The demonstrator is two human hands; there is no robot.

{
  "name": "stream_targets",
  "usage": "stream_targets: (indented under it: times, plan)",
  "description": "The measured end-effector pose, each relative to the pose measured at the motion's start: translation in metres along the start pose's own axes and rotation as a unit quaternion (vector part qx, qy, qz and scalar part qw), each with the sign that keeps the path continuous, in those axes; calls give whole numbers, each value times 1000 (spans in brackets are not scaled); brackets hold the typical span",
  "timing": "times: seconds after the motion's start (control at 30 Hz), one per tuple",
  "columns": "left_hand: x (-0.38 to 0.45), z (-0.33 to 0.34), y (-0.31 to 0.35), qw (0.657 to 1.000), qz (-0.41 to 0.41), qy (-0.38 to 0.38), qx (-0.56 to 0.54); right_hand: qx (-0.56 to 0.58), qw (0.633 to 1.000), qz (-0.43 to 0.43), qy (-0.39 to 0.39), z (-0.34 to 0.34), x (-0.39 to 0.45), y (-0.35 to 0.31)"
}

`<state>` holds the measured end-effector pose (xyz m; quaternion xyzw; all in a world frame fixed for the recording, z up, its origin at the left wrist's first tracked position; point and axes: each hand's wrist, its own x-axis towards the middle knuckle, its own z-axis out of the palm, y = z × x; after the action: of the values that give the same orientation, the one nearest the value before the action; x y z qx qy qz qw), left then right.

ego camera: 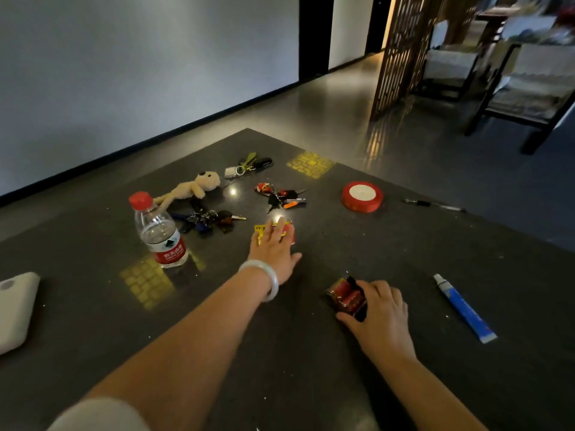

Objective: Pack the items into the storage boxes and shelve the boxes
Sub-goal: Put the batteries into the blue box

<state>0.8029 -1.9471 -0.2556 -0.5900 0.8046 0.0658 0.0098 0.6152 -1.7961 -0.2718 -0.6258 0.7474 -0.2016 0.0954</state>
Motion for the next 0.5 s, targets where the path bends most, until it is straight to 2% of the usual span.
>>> stream_targets:
  times: [0.07, 0.13, 0.3, 0.5]
  plan:
    - [15, 2, -2, 998, -26, -54, 13, -8, 1000, 0, -2, 0, 3, -1]
    - [17, 6, -2, 996, -45, -77, 0, -17, 1000, -1, -4, -1, 5, 0]
    - [-9, 12, 5, 998, -34, -42, -38, -22, 1000, -2, -9, -5, 7, -2]
    - [-80, 24, 29, 997, 8, -33, -69, -49, 998, 21, -40, -22, -17, 3]
